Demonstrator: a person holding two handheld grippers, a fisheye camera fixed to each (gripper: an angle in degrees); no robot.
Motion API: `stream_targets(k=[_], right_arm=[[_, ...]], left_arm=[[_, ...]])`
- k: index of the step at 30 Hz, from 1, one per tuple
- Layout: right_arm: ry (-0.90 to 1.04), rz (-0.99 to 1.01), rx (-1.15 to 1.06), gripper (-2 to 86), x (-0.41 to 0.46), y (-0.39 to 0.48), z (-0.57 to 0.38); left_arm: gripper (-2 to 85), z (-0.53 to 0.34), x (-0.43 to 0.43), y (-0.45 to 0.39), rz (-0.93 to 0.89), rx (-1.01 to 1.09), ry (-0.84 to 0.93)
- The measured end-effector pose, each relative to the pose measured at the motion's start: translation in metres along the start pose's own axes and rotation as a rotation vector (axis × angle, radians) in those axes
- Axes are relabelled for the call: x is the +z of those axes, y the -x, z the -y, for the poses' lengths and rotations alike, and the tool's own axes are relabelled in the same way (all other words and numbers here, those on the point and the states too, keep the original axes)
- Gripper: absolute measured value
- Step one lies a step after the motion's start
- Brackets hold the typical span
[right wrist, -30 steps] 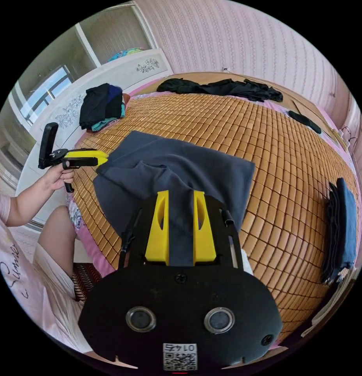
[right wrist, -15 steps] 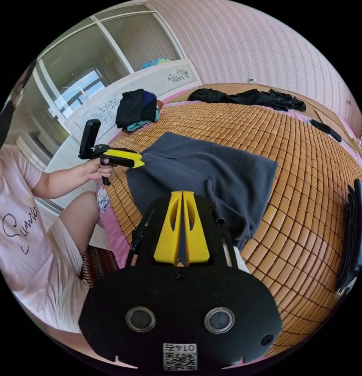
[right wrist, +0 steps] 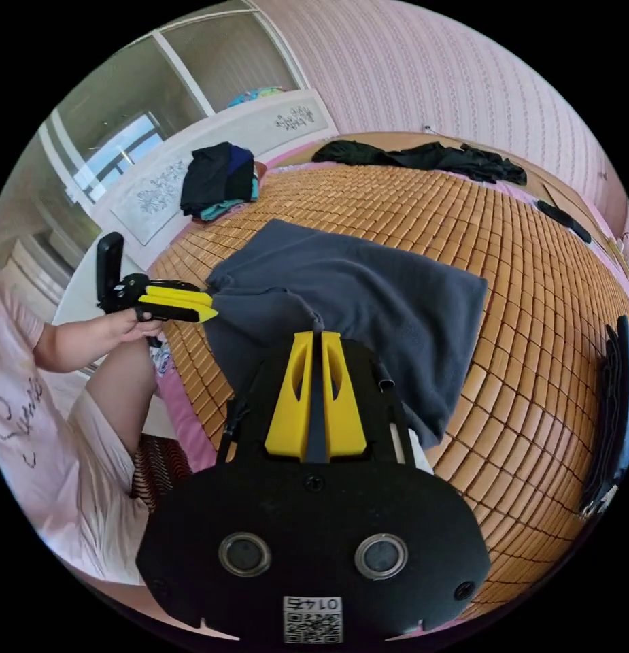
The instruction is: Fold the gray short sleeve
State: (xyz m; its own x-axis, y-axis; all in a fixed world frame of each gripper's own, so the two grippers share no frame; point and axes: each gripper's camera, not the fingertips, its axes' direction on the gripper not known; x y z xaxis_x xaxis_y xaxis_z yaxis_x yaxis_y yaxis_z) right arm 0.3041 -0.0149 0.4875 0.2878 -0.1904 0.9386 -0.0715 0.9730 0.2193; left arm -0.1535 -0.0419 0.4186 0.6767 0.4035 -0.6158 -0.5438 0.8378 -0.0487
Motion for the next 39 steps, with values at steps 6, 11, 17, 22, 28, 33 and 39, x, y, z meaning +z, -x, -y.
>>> stream_targets(k=[6, 11, 17, 22, 28, 33, 39], right_arm=[[0.212, -0.039, -0.036, 2.9, 0.011, 0.018, -0.073], [0.179, -0.073, -0.049, 4.0, 0.012, 0.023, -0.069], [0.209, -0.116, -0.068, 7.5, 0.077, 0.026, -0.028], [0.310, 0.016, -0.085, 5.0, 0.115, 0.034, -0.047], [0.389, 0.036, -0.101, 4.2, 0.125, 0.046, -0.073], [0.404, -0.028, -0.171, 4.8, 0.122, 0.056, -0.062], [0.141, 0.048, -0.286, 10.0, 0.169, 0.095, 0.038]], left_arm=[[2.1, -0.040, 0.004, -0.003, -0.053, -0.049, 0.047], [3.9, -0.050, -0.027, 0.012, -0.003, -0.120, -0.031], [4.1, -0.044, -0.038, 0.056, 0.235, -0.345, -0.066], [4.1, -0.038, -0.024, 0.042, 0.042, -0.285, -0.100], [6.1, -0.015, 0.048, -0.012, -0.178, -0.150, 0.111], [3.3, -0.043, 0.037, -0.008, -0.127, -0.116, 0.207], [3.5, -0.070, -0.032, 0.032, 0.088, -0.350, -0.063]])
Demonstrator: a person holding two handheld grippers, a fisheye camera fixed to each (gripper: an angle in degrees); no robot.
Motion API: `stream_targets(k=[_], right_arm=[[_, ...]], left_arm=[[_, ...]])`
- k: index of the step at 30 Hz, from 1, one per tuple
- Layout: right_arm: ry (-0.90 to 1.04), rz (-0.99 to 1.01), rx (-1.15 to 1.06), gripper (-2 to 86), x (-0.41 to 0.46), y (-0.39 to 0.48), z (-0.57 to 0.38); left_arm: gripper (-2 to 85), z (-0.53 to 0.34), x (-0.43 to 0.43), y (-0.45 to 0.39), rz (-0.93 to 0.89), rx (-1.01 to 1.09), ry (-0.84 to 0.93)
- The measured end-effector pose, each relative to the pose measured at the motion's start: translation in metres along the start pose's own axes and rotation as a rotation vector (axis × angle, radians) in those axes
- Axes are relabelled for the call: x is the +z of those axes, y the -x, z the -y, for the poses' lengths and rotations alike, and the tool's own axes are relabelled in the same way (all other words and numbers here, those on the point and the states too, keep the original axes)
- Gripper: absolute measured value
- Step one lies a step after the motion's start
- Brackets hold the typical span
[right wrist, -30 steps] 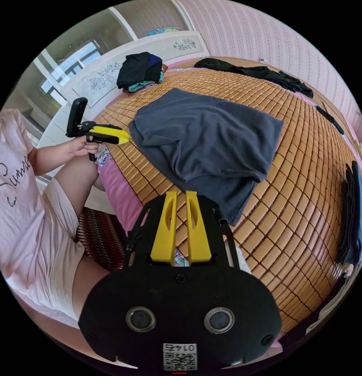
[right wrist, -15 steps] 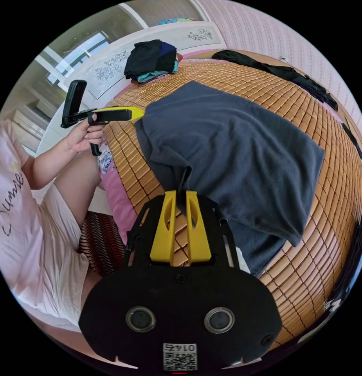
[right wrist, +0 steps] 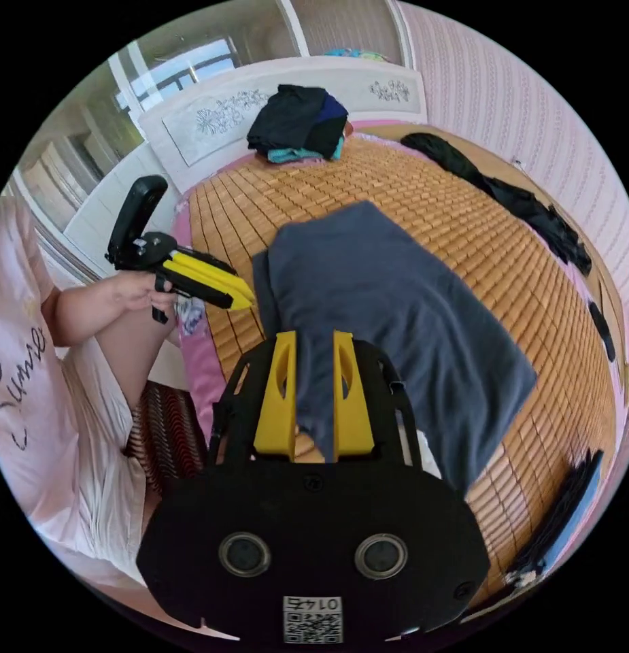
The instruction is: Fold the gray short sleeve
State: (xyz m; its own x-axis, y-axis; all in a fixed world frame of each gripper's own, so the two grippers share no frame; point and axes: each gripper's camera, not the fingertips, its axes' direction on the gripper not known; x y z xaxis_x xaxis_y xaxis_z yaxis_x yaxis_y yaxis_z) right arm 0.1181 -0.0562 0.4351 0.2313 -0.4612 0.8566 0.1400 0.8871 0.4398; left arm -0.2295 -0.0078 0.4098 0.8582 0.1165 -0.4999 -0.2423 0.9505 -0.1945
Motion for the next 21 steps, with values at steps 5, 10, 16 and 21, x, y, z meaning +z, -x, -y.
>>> stream_targets(k=[5, 10, 16, 21], right_arm=[[-0.008, 0.002, 0.036, 11.3, 0.075, -0.012, 0.107], [0.130, -0.131, 0.124, 10.1, 0.151, -0.037, 0.167], [0.159, -0.175, 0.133, 0.9, 0.170, -0.050, 0.180], [0.104, -0.145, 0.124, -0.1, 0.146, -0.052, 0.183]], left_arm=[[5.0, 0.009, -0.009, 0.031, 0.204, -0.136, -0.110], [7.8, 0.024, 0.019, 0.049, 0.290, -0.172, -0.031], [2.9, 0.029, 0.024, 0.053, 0.226, -0.082, 0.012], [0.3, 0.033, -0.010, 0.044, 0.046, -0.035, -0.104]])
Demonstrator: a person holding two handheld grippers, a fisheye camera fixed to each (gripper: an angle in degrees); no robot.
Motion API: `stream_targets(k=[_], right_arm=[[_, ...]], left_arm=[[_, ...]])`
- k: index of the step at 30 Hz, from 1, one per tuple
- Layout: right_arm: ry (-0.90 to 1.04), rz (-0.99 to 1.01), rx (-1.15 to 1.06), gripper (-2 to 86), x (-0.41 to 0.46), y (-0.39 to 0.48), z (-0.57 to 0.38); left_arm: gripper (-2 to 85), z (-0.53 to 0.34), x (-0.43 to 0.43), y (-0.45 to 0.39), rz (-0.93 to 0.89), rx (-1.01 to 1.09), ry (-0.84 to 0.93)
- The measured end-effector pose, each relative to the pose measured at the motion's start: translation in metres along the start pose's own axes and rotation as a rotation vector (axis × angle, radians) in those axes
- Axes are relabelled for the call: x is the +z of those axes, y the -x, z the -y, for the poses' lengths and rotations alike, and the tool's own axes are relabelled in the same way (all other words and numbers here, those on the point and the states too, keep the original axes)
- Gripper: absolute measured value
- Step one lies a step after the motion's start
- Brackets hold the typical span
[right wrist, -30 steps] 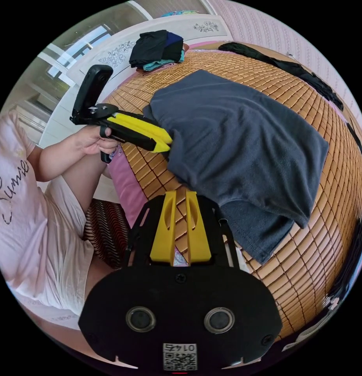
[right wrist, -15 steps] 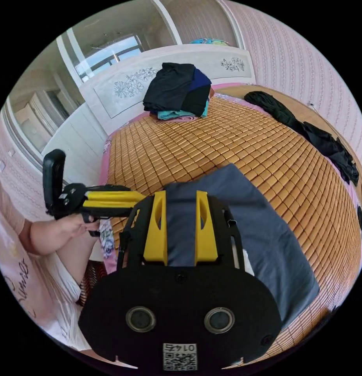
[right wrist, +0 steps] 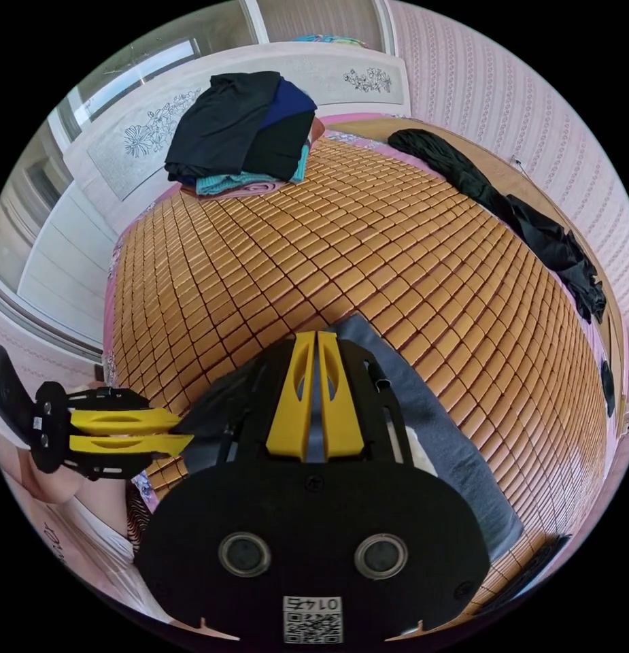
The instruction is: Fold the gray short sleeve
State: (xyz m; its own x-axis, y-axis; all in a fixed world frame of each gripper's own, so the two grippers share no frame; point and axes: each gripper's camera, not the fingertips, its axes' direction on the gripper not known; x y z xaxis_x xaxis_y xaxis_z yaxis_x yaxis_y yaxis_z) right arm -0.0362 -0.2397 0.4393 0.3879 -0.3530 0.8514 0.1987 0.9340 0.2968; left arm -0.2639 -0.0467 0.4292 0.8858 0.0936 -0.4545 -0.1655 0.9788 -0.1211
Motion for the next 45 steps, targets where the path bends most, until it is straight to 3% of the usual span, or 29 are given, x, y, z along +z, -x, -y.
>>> stream_targets(k=[6, 8, 12, 16, 23, 26, 31, 37, 45], right_arm=[[-0.005, 0.054, 0.015, -0.2, -0.020, -0.005, 0.005], [-0.011, 0.042, 0.011, -0.2, -0.026, -0.004, 0.005], [0.024, 0.052, -0.005, 0.0, -0.024, -0.003, 0.016], [0.067, 0.043, 0.008, 1.0, -0.006, 0.002, 0.035], [-0.115, -0.009, 0.062, 5.9, -0.111, -0.023, -0.020], [-0.134, -0.122, 0.205, 7.4, -0.168, -0.057, -0.102], [-0.077, -0.295, 0.574, 7.9, -0.250, -0.108, -0.268], [-0.044, -0.151, 0.760, 7.9, -0.289, -0.125, -0.349], [-0.167, 0.039, 0.723, 2.1, -0.341, -0.138, -0.377]], left_arm=[[-0.5, -0.014, 0.023, 0.057, -0.509, -0.318, -0.042], [-0.6, -0.021, 0.031, 0.066, -0.527, -0.371, -0.028], [-0.4, -0.032, 0.044, 0.077, -0.332, -0.464, 0.078], [0.3, -0.037, 0.048, 0.083, -0.305, -0.519, 0.103], [4.0, -0.026, 0.025, 0.041, -0.116, -0.314, 0.097], [4.2, -0.024, 0.011, 0.020, -0.056, -0.203, 0.092], [4.5, -0.014, 0.020, -0.064, -0.150, 0.134, 0.135], [8.7, -0.009, 0.080, -0.219, -0.338, 0.467, 0.169], [14.0, -0.003, 0.165, -0.359, -0.269, 0.694, 0.239]])
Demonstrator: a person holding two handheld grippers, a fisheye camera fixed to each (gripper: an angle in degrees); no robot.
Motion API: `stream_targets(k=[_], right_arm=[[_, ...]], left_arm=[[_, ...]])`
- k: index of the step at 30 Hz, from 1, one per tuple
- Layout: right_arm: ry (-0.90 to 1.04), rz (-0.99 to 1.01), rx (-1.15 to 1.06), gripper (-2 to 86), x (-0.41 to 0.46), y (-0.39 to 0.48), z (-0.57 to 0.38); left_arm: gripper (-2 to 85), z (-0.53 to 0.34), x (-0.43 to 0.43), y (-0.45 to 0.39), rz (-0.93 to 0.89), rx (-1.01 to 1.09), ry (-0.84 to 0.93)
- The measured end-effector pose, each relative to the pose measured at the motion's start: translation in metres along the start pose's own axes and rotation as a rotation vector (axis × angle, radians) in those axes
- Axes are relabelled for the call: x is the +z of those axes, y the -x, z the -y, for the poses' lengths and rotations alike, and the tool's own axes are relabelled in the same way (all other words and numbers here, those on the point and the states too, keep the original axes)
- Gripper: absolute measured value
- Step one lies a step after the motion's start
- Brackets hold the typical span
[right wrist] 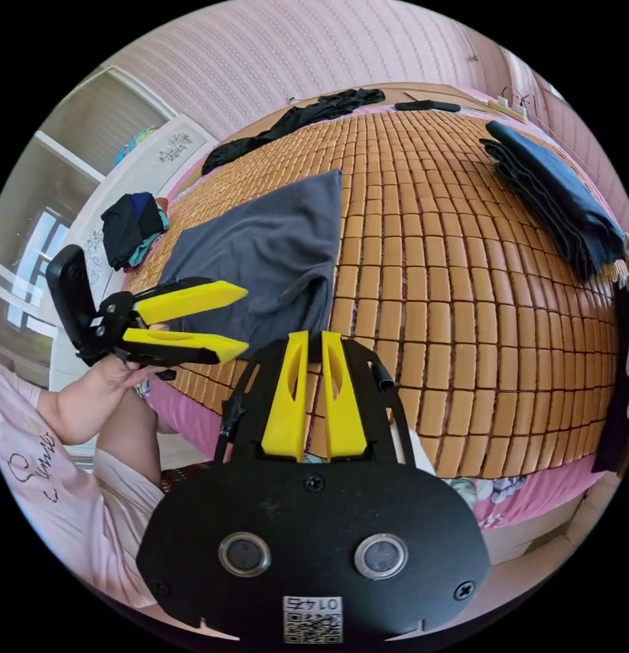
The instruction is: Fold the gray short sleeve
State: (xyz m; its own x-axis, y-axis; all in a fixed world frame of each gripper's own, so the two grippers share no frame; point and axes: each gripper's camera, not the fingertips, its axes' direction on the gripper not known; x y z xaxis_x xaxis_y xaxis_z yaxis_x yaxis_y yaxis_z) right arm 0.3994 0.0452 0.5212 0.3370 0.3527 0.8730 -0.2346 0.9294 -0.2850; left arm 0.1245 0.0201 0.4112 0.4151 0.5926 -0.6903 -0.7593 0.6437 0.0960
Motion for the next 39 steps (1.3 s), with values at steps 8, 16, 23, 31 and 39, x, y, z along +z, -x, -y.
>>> stream_targets(k=[8, 16, 23, 31, 39], right_arm=[[-0.154, 0.278, 0.058, 0.1, -0.069, -0.034, 0.005], [-0.218, 0.311, 0.215, 4.8, -0.126, -0.066, -0.013], [-0.348, 0.303, 0.402, 13.8, -0.149, -0.079, -0.024], [-0.293, 0.100, 0.364, 8.9, -0.155, -0.045, -0.014], [-0.396, 0.251, 0.425, 2.5, -0.227, -0.056, -0.068]], left_arm=[[7.8, 0.038, 0.048, -0.026, 0.108, 0.012, 0.132], [-0.6, 0.032, 0.028, -0.048, 0.028, 0.082, 0.111], [-0.7, -0.007, -0.014, -0.081, -0.118, 0.102, 0.078], [-0.7, -0.042, -0.029, -0.114, -0.229, 0.226, 0.103], [-0.7, -0.046, -0.062, -0.104, -0.309, 0.207, -0.036]])
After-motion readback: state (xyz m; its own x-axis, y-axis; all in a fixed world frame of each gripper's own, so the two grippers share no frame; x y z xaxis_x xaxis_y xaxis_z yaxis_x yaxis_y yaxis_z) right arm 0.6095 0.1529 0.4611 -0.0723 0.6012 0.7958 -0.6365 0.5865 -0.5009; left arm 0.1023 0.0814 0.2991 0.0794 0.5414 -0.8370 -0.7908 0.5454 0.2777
